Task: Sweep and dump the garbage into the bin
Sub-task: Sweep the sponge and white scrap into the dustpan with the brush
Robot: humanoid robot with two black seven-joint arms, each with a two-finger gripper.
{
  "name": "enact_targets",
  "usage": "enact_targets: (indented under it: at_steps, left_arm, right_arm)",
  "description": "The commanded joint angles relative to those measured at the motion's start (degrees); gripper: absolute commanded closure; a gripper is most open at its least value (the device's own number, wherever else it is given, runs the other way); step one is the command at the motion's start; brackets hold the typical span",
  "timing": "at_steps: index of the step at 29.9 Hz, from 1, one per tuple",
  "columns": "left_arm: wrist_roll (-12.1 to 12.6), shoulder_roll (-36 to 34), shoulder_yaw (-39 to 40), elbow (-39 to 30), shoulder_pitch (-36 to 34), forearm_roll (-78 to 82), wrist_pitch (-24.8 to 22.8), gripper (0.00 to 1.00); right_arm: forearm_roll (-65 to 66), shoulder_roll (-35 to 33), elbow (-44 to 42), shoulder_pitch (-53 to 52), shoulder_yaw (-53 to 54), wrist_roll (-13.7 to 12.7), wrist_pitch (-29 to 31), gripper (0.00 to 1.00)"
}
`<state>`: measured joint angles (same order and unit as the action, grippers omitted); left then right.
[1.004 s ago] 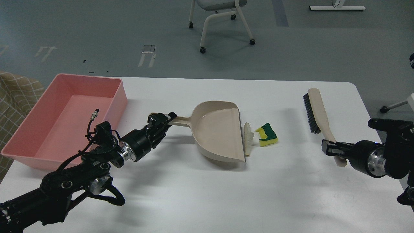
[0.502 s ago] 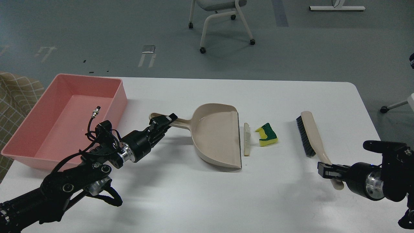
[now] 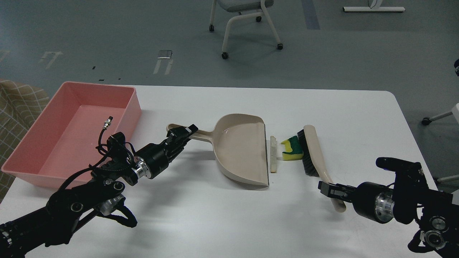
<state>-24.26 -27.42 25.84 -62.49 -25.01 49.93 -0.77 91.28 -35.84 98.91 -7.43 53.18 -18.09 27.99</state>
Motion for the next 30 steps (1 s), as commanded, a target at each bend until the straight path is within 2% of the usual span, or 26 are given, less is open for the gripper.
enact_targets:
  at_steps: [1,3,11,17,22,30]
  left_arm:
    - [0.0,0.0,0.09,0.0,0.05,-0.01,-0.02,0.84]
    - [0.0,0.0,0.09,-0.08,-0.04,-0.01,-0.02,0.84]
    - [-0.17,-0.18,0.09,-0.08,-0.04,-0.01,-0.02,0.83]
    - [-0.17,-0.53,0.09,-0.08,-0.22,-0.01,-0.11,0.83]
    - [-0.17,-0.18,0.09,-0.08,-0.39,-0.01,-0.11,0.83]
    - [-0.17,-0.09,0.09,-0.08,-0.04,-0.01,-0.11,0.83]
  right_arm:
    - [-0.05,3.66,0.15,-1.27,-0.71,0.77,0.01,1.0]
    - [-0.05,6.04,0.06,-2.58,-0.8,1.73,0.01,1.0]
    - [-0.14,12.63,-0.82,-9.0,-4.39,1.83,0.01,1.0]
    - [-0.84,13.08,-0.03,-9.36,-4.58,1.83,0.01,1.0]
    - [-6.55,9.14,0.32,-11.2,-2.48,1.83,0.01,1.0]
    - [-6.64,2.8,0.23,-11.29,-2.38,1.83,0.01,1.0]
